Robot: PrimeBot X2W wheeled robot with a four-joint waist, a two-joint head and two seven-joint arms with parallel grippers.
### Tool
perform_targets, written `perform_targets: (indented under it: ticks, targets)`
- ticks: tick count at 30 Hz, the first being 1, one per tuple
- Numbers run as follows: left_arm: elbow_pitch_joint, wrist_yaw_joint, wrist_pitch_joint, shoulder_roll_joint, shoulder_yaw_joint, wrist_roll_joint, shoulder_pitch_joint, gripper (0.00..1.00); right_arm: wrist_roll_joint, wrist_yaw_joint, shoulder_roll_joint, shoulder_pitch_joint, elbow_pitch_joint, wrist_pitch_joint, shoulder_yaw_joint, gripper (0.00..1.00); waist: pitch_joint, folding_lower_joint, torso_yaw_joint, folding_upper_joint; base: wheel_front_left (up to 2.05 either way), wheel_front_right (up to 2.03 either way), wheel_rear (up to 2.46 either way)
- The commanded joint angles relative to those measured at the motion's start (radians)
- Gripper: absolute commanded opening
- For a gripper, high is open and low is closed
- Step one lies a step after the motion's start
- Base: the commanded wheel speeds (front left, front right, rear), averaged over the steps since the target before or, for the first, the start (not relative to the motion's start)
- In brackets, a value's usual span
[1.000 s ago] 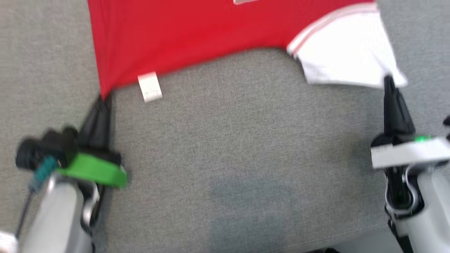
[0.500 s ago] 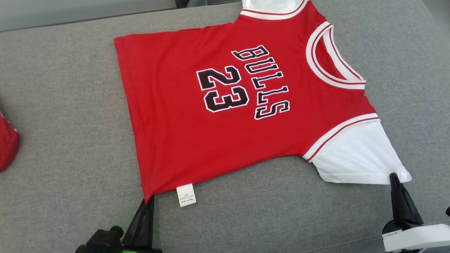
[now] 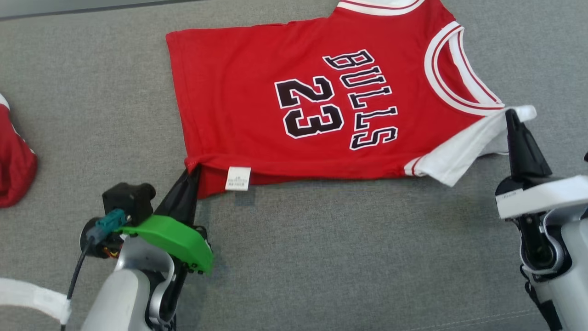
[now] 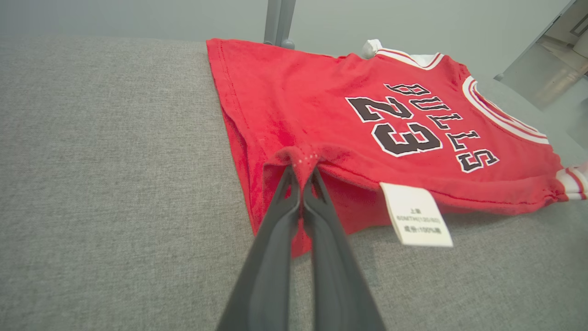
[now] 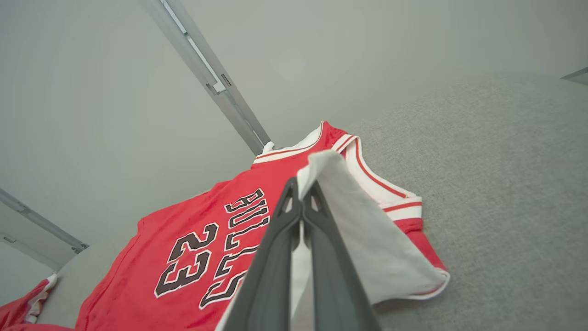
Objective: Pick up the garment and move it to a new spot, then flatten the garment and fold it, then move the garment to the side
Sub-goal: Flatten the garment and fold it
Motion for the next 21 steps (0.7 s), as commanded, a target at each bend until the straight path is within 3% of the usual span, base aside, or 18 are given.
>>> perform_targets:
  ticks: [1,10,19,20,21]
  targets:
    - [0.01,-0.005,0.032,0.014,-0.003,0.01,-0.047,0.0,-0.003,-0.001,-0.016,-0.052,0.019,0.01,0.004,0.0,0.024,0.0001,0.014,0.0108,0.0,0.0,0.0]
    - [0.168,0.006,0.14,0.007,-0.031,0.03,-0.261,0.0,-0.058,-0.001,-0.06,-0.311,0.18,0.065,0.014,0.0,0.091,0.0001,0.055,0.0108,0.0,0.0,0.0]
    - [0.302,-0.016,0.112,-0.016,-0.064,0.047,-0.391,0.0,-0.114,-0.001,-0.075,-0.448,0.307,0.081,0.06,0.0,0.139,0.0001,0.079,0.0108,0.0,0.0,0.0]
    - [0.317,-0.014,0.108,-0.019,-0.065,0.049,-0.4,0.0,-0.119,-0.001,-0.075,-0.456,0.32,0.073,0.061,0.23,0.14,0.0001,0.08,0.0108,0.0,0.0,0.0]
    - [0.331,-0.008,0.103,-0.021,-0.064,0.048,-0.406,0.1,-0.124,-0.001,-0.074,-0.462,0.333,0.063,0.056,1.0,0.139,0.0001,0.081,0.0108,0.0,0.0,0.0]
